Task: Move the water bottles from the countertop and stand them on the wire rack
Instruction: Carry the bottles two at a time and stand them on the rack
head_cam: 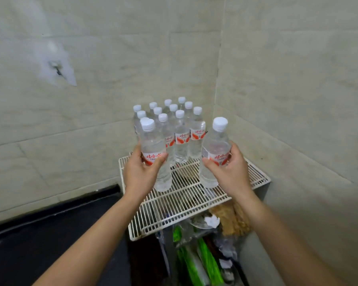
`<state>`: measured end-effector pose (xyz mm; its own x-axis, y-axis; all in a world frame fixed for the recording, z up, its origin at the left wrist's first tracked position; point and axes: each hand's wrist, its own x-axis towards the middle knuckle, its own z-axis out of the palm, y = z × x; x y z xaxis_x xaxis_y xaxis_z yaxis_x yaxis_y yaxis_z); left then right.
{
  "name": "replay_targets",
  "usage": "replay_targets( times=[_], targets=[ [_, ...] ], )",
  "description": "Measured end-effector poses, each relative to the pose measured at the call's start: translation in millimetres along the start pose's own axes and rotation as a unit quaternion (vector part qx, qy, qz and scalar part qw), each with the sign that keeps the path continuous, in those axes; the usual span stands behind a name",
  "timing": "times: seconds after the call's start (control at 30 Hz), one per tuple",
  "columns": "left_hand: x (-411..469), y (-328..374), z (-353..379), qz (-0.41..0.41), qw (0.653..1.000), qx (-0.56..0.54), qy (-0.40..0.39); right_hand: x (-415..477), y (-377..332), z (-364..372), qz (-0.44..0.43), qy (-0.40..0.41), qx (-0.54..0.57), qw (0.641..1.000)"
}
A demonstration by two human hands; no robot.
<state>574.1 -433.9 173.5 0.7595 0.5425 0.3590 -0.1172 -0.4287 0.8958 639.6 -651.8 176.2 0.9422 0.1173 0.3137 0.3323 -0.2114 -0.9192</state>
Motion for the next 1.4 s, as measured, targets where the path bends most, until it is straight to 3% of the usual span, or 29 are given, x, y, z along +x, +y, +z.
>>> replay_targets(
  times=[0.27,0.43,0.63,0.8,0.87,1.07,1.23,1.4],
  targets=[
    [26.8,-42.6,31.0,-0.088,0.993,0.040,0.065,69.8,53.7,28.0,0.035,-0.109,-0.015,0.993],
    [35.2,-60.4,30.4,-0.090,0.992,0.055,0.076,79.7,60.2,69.3,0.044,-0.165,-0.019,0.985],
    [29.8,-73.6,28.3,-0.066,0.995,0.076,-0.005,78.4,71.3,71.2,0.036,-0.189,-0.085,0.978],
    [21.6,-102.2,17.6,-0.125,0.975,0.133,-0.126,69.8,93.9,59.5,0.088,-0.328,-0.146,0.929],
    [16.9,-107.3,17.4,-0.125,0.968,0.151,-0.155,68.3,101.4,62.6,0.086,-0.313,-0.155,0.933],
    [19.3,-107.3,31.2,-0.097,0.977,0.144,-0.126,75.9,107.6,90.6,0.062,-0.292,-0.140,0.944],
    [24.1,-115.7,48.6,-0.102,0.982,0.152,-0.051,87.4,111.3,111.3,-0.007,-0.277,-0.206,0.939],
    [25.4,-118.8,53.7,-0.101,0.976,0.188,-0.044,86.2,121.0,117.2,-0.047,-0.264,-0.267,0.926]
  ],
)
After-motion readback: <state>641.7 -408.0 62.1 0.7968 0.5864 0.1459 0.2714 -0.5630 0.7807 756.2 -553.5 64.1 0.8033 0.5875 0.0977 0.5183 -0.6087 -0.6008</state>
